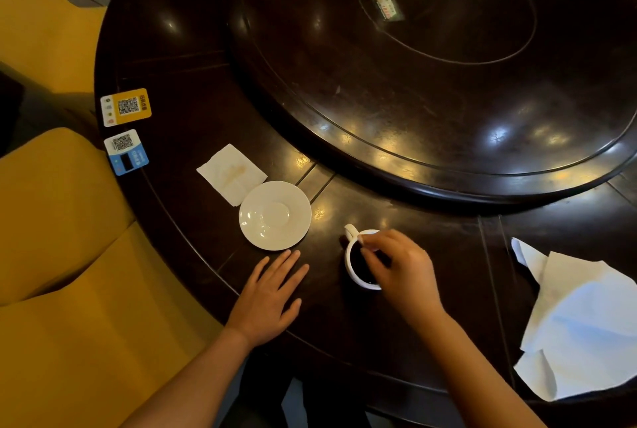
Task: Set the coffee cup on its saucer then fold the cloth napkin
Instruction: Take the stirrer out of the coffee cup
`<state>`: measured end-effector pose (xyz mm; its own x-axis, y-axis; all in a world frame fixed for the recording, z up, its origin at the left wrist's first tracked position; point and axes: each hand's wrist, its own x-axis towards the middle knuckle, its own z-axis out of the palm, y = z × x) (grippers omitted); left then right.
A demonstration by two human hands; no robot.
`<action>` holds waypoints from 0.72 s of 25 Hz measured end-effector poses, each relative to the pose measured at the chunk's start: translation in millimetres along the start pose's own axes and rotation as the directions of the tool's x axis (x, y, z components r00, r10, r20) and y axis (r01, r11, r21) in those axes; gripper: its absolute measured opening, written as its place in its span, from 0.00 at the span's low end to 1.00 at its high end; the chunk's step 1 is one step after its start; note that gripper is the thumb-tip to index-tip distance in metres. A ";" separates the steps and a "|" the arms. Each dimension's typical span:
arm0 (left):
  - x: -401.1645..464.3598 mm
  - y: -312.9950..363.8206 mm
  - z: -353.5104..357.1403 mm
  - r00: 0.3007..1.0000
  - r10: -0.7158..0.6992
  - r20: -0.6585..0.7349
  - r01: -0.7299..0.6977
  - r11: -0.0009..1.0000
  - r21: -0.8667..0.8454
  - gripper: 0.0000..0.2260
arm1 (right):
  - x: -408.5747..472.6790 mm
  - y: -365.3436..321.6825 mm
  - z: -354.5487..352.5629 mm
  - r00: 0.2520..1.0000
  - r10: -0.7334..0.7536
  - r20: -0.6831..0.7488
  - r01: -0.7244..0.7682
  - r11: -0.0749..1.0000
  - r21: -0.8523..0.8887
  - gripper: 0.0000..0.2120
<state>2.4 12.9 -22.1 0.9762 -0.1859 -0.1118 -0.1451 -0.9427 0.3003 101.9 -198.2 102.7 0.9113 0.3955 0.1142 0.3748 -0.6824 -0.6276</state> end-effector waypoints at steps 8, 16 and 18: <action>0.7 0.1 -0.1 1.000 -0.006 0.023 0.006 1.000 0.010 0.25 | 43.4 1.2 -24.9 0.981 0.186 0.057 -0.195 0.937 0.290 0.11; 2.5 1.4 -4.2 0.999 0.021 0.042 -0.022 0.999 0.029 0.26 | 138.6 -72.0 24.6 0.938 -0.270 0.219 0.227 0.952 0.204 0.09; 3.3 1.5 -5.1 0.999 0.021 0.048 -0.024 0.998 0.065 0.26 | 161.2 -89.2 48.2 0.888 -0.382 0.257 0.348 0.922 0.171 0.09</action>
<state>6.2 12.3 -17.2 0.9642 -0.2183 -0.1508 -0.1784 -0.9542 0.2403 207.1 -43.9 140.0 0.6220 0.7697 0.1437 0.6334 -0.3867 -0.6703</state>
